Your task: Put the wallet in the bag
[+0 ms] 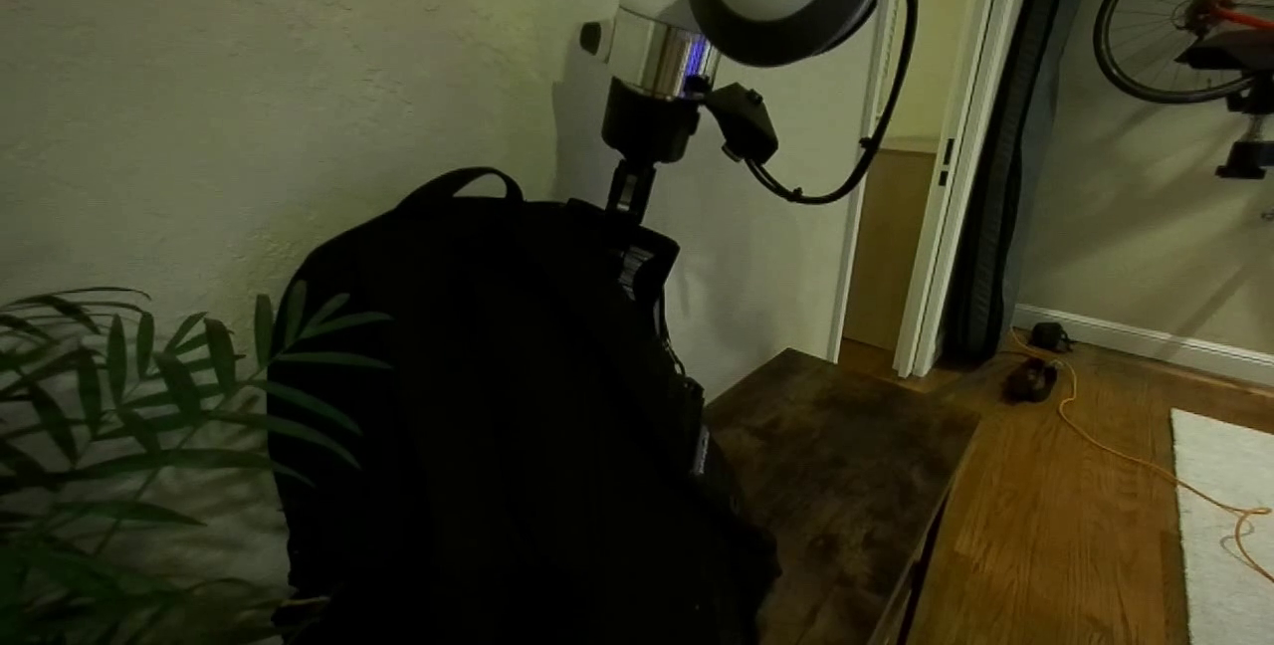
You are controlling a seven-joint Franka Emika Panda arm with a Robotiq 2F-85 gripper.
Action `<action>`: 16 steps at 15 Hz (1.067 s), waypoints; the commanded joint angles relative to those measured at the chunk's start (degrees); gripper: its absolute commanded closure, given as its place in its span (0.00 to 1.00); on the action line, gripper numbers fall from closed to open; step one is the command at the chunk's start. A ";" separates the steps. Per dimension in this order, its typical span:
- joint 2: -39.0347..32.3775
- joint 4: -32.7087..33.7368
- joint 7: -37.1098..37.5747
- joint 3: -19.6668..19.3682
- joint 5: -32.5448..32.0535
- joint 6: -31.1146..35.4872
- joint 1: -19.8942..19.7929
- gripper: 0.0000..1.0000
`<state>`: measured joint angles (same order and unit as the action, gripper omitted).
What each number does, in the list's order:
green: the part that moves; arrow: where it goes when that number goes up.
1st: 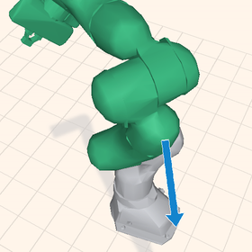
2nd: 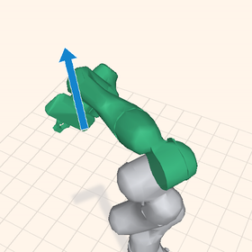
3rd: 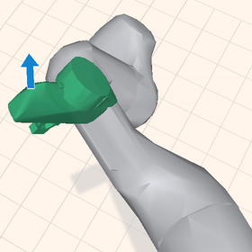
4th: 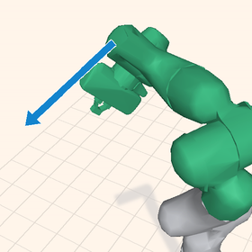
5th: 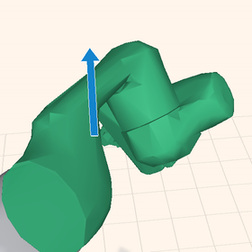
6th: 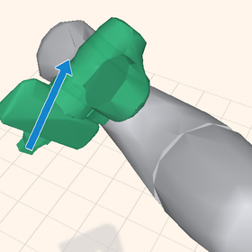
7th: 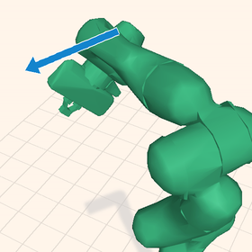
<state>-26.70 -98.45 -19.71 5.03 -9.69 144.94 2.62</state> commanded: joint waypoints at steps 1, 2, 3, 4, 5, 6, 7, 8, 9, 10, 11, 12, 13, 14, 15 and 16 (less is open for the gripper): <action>-1.51 1.43 -6.30 3.74 5.38 1.41 -3.22 0.93; -2.40 2.03 -7.99 4.43 6.84 1.23 -3.97 0.93; -3.29 2.69 -9.31 4.97 8.10 0.92 -4.62 0.93; -4.14 3.25 -10.98 5.68 9.42 0.66 -5.43 0.93; -5.05 3.71 -12.69 6.41 10.68 0.93 -6.37 0.93; -5.80 3.92 -14.39 7.15 11.78 1.40 -7.30 0.93; -6.47 4.19 -16.20 7.99 12.88 1.74 -8.27 0.94; -7.05 4.08 -17.91 8.63 13.99 2.31 -9.12 0.93; -7.59 4.13 -19.21 9.10 14.79 2.65 -9.70 0.75; -7.83 3.94 -20.07 9.31 15.21 3.15 -10.02 0.54; -7.96 3.79 -20.65 9.46 15.54 3.48 -10.27 0.48; -7.81 3.37 -21.37 9.71 15.98 3.85 -10.70 0.42; -7.59 3.03 -21.85 10.02 16.43 4.05 -11.11 0.35; -7.14 2.46 -22.23 10.31 17.06 4.47 -11.52 0.30; -6.79 2.02 -22.96 10.60 17.74 4.83 -11.90 0.22; -6.32 1.49 -23.52 11.01 18.47 5.14 -12.41 0.16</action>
<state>-34.59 -94.36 -40.11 13.81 5.99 147.98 -7.71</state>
